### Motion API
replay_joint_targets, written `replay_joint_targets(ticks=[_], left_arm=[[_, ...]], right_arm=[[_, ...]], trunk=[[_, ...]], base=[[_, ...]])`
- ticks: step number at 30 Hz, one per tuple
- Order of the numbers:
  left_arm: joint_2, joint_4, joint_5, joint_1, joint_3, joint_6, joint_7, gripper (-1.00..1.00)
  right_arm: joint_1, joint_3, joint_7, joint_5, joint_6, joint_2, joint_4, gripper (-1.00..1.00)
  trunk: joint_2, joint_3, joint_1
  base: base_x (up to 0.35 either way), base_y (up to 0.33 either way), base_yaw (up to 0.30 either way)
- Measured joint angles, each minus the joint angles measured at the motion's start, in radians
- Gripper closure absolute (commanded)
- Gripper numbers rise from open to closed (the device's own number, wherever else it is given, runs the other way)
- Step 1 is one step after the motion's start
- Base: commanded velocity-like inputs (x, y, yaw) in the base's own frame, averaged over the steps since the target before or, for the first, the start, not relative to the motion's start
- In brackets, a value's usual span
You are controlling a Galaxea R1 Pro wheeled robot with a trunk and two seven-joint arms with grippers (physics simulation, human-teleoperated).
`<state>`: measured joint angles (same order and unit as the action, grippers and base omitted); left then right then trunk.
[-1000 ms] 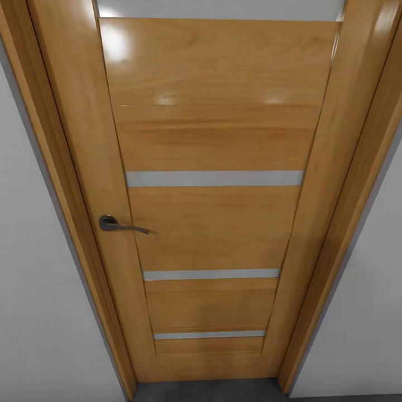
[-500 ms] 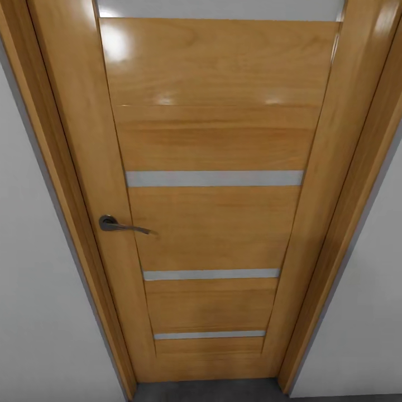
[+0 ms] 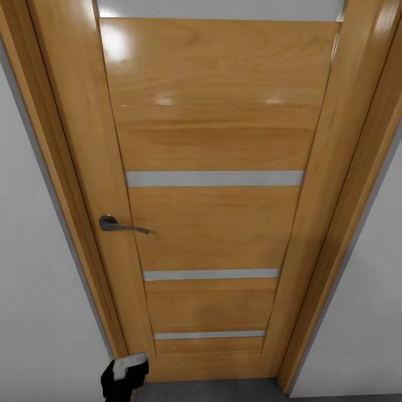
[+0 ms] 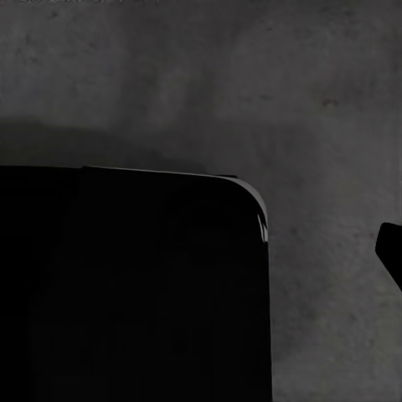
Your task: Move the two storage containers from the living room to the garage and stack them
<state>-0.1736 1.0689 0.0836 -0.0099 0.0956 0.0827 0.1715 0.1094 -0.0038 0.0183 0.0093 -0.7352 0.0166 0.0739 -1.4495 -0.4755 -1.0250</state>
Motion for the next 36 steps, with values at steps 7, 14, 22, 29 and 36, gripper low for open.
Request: replay_joint_targets(ticks=[7, 14, 22, 29, 36], left_arm=[[0.0, 0.109, 0.035, -0.128, -0.022, -0.036, -0.008, -1.0], [0.0, 0.05, 0.036, -0.346, -0.023, -0.136, -0.007, -1.0], [0.0, -0.232, -0.008, -0.573, -0.02, -0.142, 0.002, -1.0], [0.0, -0.372, -0.031, -0.693, -0.008, -0.147, 0.005, -1.0], [0.0, -0.542, -0.033, -0.817, 0.019, -0.175, 0.005, -1.0]], right_arm=[[-0.001, -0.001, -0.001, -0.001, 0.0, 0.0, 0.0, -1.0], [-0.002, -0.001, -0.001, -0.001, 0.0, 0.0, -0.002, -1.0], [-0.003, -0.002, -0.001, -0.001, 0.0, 0.0, -0.002, -1.0], [-0.003, -0.001, 0.0, -0.001, 0.0, 0.0, -0.003, -1.0], [-0.003, -0.001, 0.0, 0.0, 0.0, 0.0, -0.003, -1.0]], trunk=[[0.0, 0.0, 0.0], [0.0, 0.0, 0.0], [0.0, 0.0, 0.0], [0.0, 0.0, 0.0], [0.0, 0.0, 0.0]], base=[[0.0, 0.0, 0.0], [0.0, 0.0, 0.0], [0.0, 0.0, 0.0], [0.0, 0.0, 0.0], [0.0, 0.0, 0.0]])
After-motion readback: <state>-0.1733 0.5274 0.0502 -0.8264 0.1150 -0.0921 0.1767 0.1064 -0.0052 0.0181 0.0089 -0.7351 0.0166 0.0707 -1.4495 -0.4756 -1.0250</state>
